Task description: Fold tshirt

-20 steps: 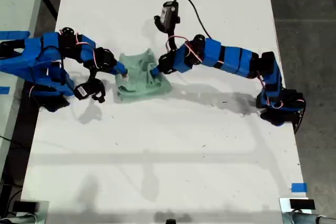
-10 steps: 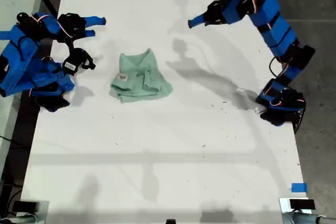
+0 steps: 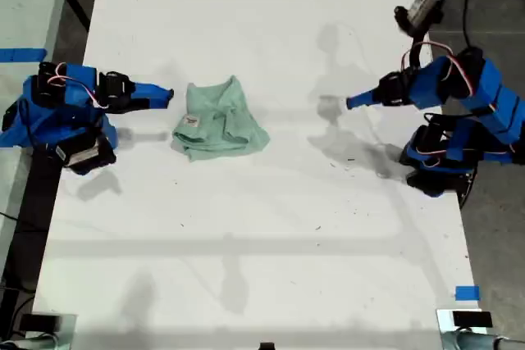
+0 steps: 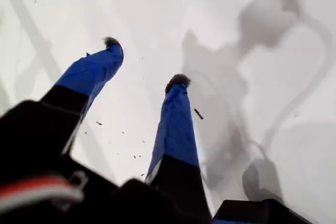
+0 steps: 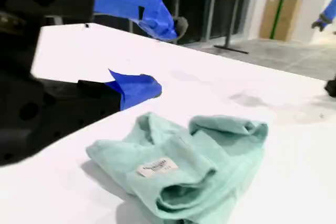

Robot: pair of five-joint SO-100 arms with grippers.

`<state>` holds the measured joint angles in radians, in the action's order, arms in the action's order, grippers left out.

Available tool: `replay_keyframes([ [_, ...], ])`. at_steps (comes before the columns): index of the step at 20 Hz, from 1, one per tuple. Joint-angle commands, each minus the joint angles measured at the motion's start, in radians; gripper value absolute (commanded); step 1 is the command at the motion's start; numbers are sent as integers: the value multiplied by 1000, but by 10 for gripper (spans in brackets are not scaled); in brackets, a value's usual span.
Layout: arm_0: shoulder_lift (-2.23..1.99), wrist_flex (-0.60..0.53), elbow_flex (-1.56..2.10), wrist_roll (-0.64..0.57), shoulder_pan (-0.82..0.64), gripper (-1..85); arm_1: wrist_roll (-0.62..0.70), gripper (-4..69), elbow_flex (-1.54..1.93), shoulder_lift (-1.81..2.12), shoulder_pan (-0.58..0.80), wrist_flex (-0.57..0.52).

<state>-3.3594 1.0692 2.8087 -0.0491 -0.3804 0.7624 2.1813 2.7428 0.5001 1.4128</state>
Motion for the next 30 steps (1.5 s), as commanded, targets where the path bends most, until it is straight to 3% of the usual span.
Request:
replay_keyframes([
  [1,3,-135,98,55,158,106,-126,172,281,334,-172,-92],
  [5,-132,-55,245,147,259,15,-318,-11,664,742,-354,-103],
  [8,-236,-28,380,278,359,1,-353,-12,749,741,-359,-117],
  [12,-236,-28,377,284,388,1,-316,-12,742,723,-367,-233],
  [14,-236,-28,376,284,400,1,-298,-12,684,597,-373,-357],
  [18,-238,-31,376,284,463,1,-198,-12,345,-41,-385,-646],
  [21,-238,-28,377,284,505,1,-109,-12,3,-511,-397,-730],
  [24,-238,-26,379,282,499,1,-25,-12,-434,-956,-425,-683],
  [30,-238,-25,380,275,486,1,114,-12,-1361,-1707,-476,-387],
])
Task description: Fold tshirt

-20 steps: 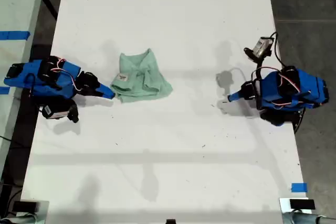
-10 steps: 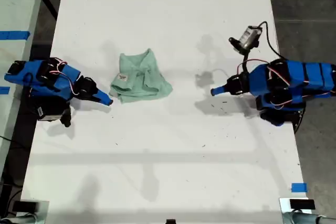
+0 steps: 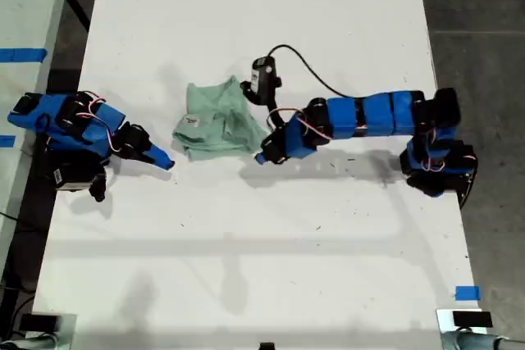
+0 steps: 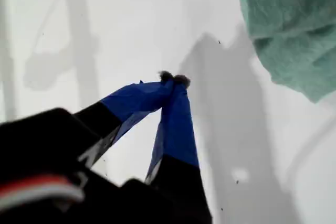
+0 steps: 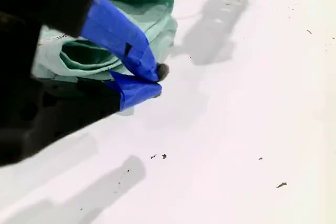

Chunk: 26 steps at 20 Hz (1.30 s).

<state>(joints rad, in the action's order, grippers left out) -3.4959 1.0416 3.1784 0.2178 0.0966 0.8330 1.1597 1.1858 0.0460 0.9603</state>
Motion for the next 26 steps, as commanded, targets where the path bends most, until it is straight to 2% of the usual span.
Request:
replay_keyframes([
  [1,-101,3,11,8,9,1,63,-12,-423,-222,-23,89],
  [8,-101,3,11,8,-6,1,166,-12,-446,-296,28,63],
  [19,-101,3,12,6,-21,1,299,-12,-477,-347,232,31],
  [23,-101,3,12,6,-29,1,314,-12,-483,-284,339,-66],
  [26,-101,3,12,11,-34,1,230,-12,-482,-233,397,-204],
])
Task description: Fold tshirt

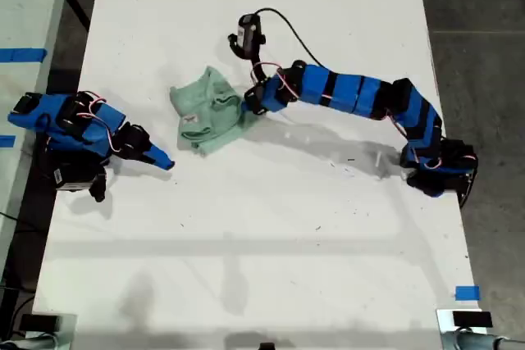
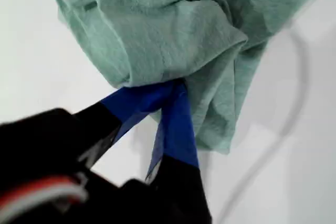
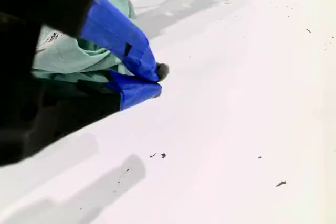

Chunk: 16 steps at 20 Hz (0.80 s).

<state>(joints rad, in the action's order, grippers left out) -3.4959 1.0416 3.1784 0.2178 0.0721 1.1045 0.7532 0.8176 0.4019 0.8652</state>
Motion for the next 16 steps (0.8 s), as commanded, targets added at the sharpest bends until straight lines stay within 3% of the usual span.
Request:
replay_keyframes([
  [1,-101,3,12,12,-11,1,-54,-12,-74,147,44,-163],
  [3,-101,2,11,15,-9,1,-72,-12,-74,190,49,-178],
  [6,-101,2,11,17,-6,1,-64,-12,0,322,46,-91],
  [11,-101,3,11,8,-9,1,-8,-12,34,419,-51,314],
  [16,-101,6,12,-12,-35,4,-20,-12,80,459,-268,561],
])
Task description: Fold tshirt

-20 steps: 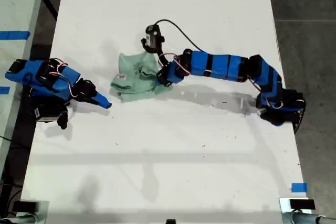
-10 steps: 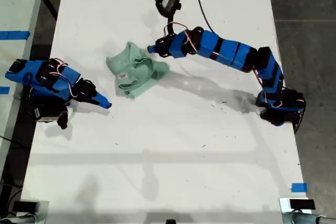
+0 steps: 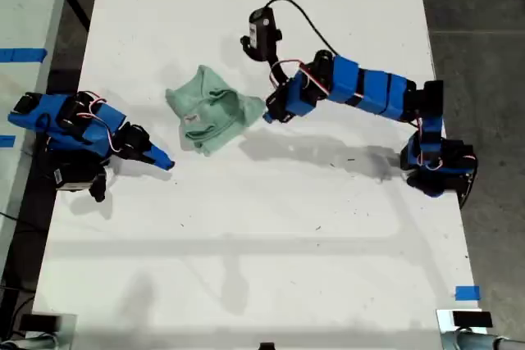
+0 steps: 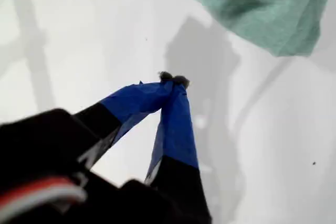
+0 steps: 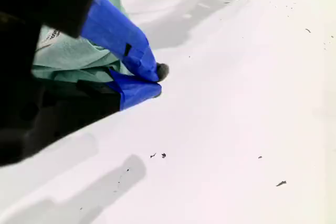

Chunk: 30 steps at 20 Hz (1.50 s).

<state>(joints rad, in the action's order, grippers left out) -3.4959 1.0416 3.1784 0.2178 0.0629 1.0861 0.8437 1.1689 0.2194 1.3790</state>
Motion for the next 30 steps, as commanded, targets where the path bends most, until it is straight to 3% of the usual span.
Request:
replay_keyframes([
  [1,-101,8,12,-14,-31,6,-18,-12,-9,97,-123,57],
  [5,-101,11,12,-35,-58,4,-37,-12,-72,-41,-155,-71],
  [17,-101,11,12,-31,-49,1,-5,-12,-164,-368,0,-575],
  [25,-101,11,12,-34,-51,1,-2,-12,-167,-423,51,-678],
  [28,-101,11,12,-35,-52,1,5,-12,-172,-426,89,-848],
  [30,-101,11,12,-35,-55,1,-60,-12,-172,-436,135,-1048],
])
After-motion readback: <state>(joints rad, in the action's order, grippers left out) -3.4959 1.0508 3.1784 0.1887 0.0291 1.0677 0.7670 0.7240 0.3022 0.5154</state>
